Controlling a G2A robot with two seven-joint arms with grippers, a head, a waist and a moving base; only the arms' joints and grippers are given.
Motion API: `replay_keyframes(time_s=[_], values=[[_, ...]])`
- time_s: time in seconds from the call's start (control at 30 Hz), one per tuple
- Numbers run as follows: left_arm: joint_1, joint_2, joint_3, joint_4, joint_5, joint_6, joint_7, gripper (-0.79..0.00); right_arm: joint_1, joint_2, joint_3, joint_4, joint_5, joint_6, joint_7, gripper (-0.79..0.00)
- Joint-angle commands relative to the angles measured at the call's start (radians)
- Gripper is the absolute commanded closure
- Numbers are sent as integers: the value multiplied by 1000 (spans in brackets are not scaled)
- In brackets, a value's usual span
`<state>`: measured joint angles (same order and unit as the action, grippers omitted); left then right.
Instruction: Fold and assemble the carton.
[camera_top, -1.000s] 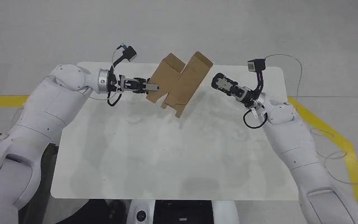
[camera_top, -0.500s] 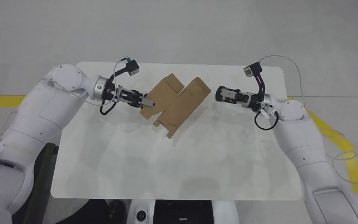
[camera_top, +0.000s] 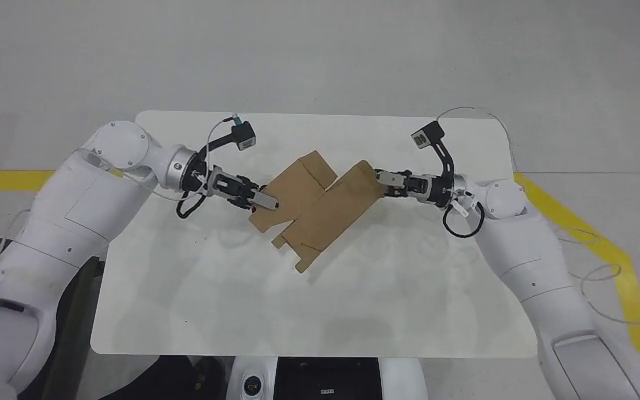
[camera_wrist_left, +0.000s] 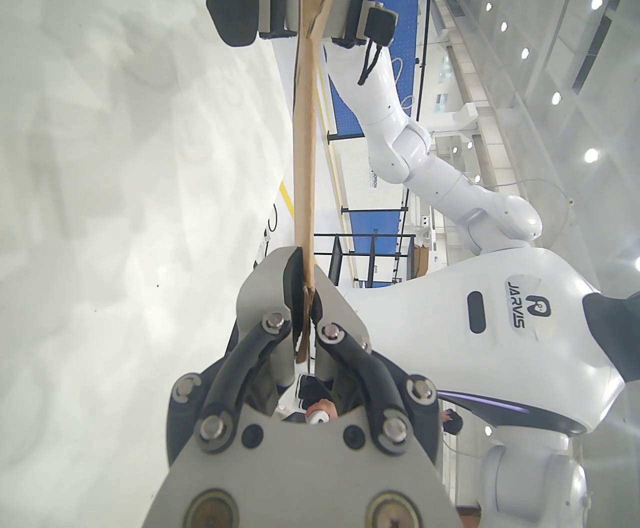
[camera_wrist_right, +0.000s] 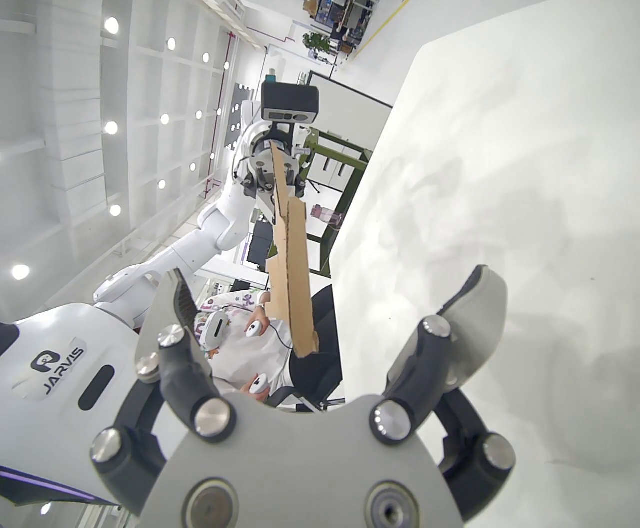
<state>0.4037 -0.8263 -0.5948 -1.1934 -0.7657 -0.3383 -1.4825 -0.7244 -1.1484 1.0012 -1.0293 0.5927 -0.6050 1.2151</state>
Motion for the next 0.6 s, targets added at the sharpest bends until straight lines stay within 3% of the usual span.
replay_keyframes(time_s=[0.0,0.03,0.43,0.57], values=[[5,-1,-3,-2,1,1,-1,0,0,1,-11,-7,11,12,12,-548],[7,-2,-4,-1,2,1,-1,0,-1,1,-16,-11,17,16,16,-406],[21,-13,-23,28,3,4,-4,0,-8,10,-57,-38,72,40,41,-299],[24,-16,-29,28,9,4,-3,0,-3,10,-68,-34,84,42,42,-191]])
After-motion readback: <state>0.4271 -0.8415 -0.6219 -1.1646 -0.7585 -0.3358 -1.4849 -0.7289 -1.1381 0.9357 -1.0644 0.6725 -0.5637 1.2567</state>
